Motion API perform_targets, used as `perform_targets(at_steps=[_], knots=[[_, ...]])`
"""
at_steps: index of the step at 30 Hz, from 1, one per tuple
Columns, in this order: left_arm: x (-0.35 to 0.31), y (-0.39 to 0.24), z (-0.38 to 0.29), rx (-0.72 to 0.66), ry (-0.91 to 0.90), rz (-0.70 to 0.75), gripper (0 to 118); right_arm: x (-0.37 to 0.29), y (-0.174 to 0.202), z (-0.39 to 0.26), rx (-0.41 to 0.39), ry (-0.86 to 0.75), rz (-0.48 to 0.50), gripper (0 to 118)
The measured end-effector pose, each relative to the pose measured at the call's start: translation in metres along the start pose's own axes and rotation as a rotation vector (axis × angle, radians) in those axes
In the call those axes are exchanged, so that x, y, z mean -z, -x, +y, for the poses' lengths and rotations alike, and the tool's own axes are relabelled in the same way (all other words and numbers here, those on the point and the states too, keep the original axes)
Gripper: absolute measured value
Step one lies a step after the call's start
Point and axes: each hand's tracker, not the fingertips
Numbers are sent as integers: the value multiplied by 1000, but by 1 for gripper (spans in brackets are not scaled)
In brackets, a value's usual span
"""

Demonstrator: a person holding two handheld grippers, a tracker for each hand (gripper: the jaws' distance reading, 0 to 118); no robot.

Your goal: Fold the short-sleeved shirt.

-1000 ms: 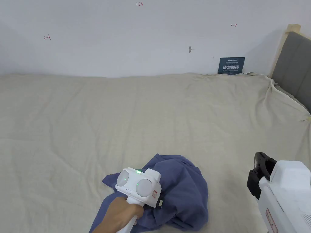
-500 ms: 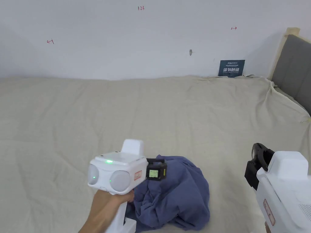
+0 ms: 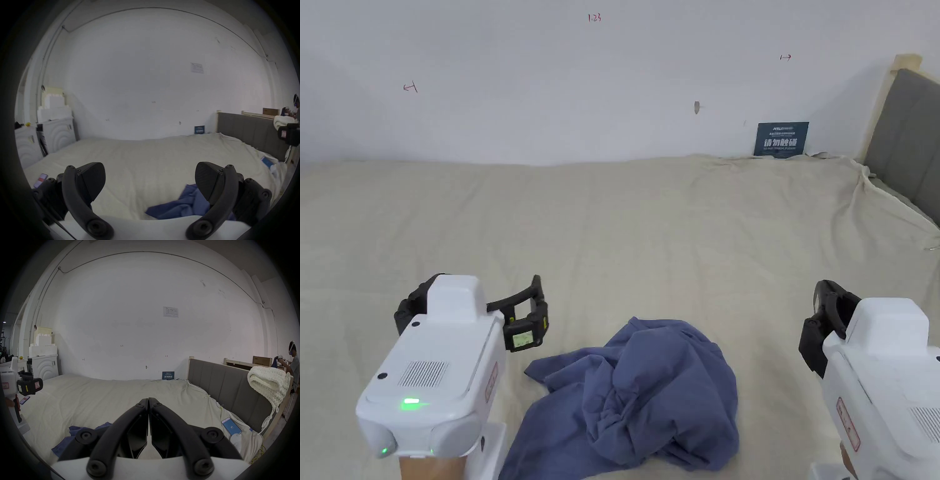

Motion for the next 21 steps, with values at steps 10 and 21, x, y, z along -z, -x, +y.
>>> perform_targets(at_steps=[10,21], knots=[[-12,4,-17,16,-5,8,0,0,3,-5,0,-7,-8,1],[-3,-3,-16,-5,209,-93,0,1,4,-6,-1,0,-3,1]])
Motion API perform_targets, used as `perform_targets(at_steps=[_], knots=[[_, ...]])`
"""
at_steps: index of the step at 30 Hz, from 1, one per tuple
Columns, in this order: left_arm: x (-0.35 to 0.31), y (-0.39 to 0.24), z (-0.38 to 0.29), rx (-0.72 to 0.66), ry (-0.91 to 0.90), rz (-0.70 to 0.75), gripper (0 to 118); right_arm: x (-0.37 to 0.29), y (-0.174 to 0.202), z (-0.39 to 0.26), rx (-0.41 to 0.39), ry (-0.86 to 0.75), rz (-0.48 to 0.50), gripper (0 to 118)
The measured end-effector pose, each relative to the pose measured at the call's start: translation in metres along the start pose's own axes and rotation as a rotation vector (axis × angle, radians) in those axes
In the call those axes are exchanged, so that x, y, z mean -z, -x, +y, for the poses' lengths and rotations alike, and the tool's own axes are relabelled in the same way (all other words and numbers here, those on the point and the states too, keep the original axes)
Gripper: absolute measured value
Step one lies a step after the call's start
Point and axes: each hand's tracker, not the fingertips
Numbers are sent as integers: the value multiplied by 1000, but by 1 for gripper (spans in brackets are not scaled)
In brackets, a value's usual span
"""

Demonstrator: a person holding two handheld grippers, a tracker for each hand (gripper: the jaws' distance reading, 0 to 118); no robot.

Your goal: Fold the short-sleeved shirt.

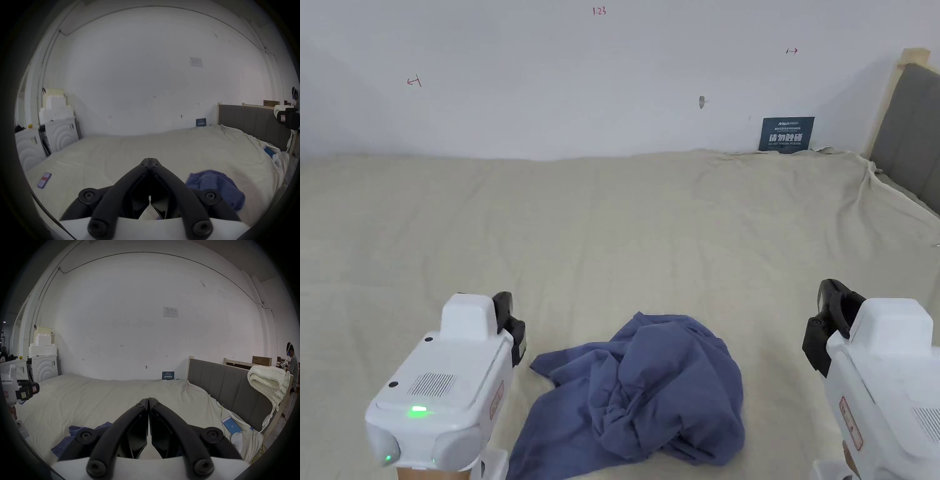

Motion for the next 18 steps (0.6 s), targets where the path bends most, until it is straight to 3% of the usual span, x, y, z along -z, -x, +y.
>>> perform_targets(at_steps=[9,16,18], knots=[[45,1,-43,-34,462,-67,0,4,0,-5,-1,16,4,1],[55,0,-91,-105,700,-97,0,5,3,-9,-5,31,8,1],[55,1,-101,-107,695,-88,14,5,3,-11,-3,36,9,1]])
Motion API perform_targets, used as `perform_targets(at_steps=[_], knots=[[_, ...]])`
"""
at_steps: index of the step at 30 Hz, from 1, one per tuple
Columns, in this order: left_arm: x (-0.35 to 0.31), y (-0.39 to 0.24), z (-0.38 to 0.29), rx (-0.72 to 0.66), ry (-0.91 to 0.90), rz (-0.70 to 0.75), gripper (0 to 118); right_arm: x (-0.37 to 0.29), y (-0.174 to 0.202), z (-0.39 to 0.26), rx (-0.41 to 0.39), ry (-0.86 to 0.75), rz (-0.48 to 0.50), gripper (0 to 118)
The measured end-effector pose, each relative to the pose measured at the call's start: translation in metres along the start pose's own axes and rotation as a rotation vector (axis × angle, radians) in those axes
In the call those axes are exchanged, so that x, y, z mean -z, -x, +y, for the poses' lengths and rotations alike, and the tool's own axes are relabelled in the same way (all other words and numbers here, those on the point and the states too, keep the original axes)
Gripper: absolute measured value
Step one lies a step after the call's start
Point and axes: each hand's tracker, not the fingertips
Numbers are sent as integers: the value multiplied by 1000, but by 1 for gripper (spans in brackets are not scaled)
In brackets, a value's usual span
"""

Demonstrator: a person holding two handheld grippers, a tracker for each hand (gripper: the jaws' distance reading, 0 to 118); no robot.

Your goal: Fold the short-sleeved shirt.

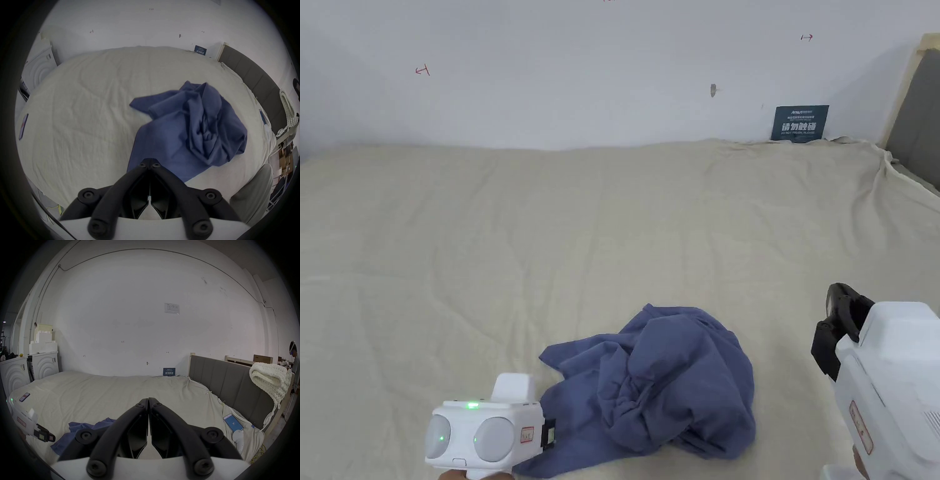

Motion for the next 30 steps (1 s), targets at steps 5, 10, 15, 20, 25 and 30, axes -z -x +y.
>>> perform_targets(at_steps=[5,10,15,20,25,30], knots=[[9,0,-10,-10,95,15,75,2,1,-4,10,15,2,1],[22,5,-12,-1,118,45,90,1,4,-4,7,21,8,1],[36,4,-14,18,146,47,68,0,6,-2,11,25,11,1],[28,-2,-11,46,154,39,18,1,3,-3,13,30,6,1],[26,-2,-10,32,139,-29,2,3,3,-2,12,36,6,1],[-10,2,5,-3,-3,-57,1,31,2,-5,39,103,59,1]])
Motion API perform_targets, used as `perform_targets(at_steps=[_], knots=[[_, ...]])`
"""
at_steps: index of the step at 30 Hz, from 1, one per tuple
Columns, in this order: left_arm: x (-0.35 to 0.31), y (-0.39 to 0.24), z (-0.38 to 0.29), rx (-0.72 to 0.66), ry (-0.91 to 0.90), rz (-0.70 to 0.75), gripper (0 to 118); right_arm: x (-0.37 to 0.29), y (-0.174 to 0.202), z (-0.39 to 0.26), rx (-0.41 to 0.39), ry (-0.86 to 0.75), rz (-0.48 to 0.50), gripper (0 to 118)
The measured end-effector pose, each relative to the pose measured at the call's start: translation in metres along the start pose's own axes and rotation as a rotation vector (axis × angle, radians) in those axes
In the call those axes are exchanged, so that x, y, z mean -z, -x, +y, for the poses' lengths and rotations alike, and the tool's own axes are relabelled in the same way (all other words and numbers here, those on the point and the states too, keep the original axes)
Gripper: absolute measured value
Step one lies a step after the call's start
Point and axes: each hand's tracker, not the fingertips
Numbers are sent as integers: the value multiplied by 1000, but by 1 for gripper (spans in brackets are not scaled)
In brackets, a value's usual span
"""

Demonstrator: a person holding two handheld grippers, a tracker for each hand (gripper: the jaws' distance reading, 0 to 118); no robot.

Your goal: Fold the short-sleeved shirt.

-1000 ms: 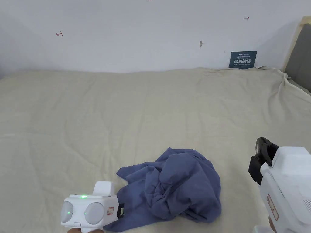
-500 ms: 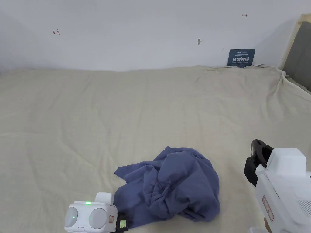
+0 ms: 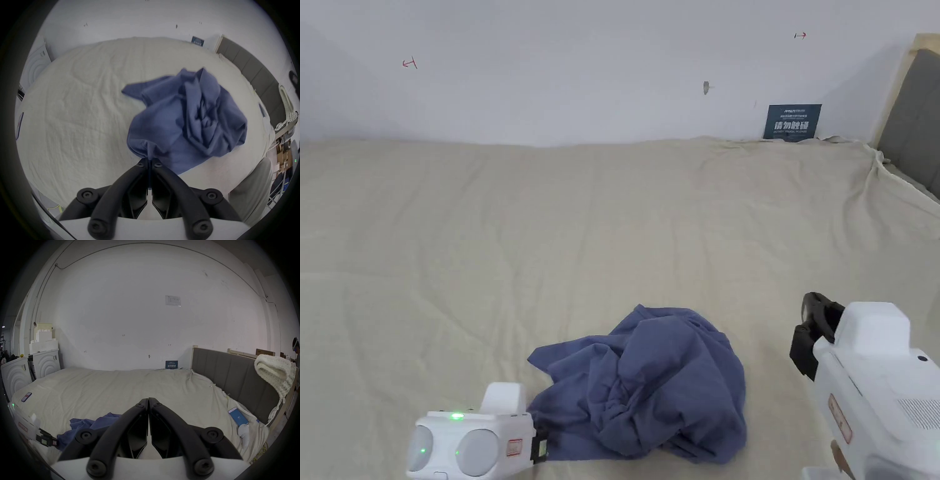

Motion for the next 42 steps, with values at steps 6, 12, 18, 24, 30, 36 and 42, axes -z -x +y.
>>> perform_targets(at_steps=[6,12,18,24,30,36,42], knots=[[-25,13,12,-41,-79,-25,1,78,-1,-4,12,194,85,1],[-26,16,20,-43,-90,-26,1,162,-2,-21,14,374,116,28],[-12,25,21,-48,-74,-26,1,227,-2,-51,33,512,101,90],[-10,25,23,-53,-65,-33,1,282,-2,-78,20,647,51,90],[-8,23,26,-47,-61,-38,1,290,10,-99,24,747,49,79],[-9,21,26,-52,-67,-47,1,275,25,-100,69,757,104,41],[-12,21,23,-58,-75,-59,1,256,35,-84,-27,705,154,5]])
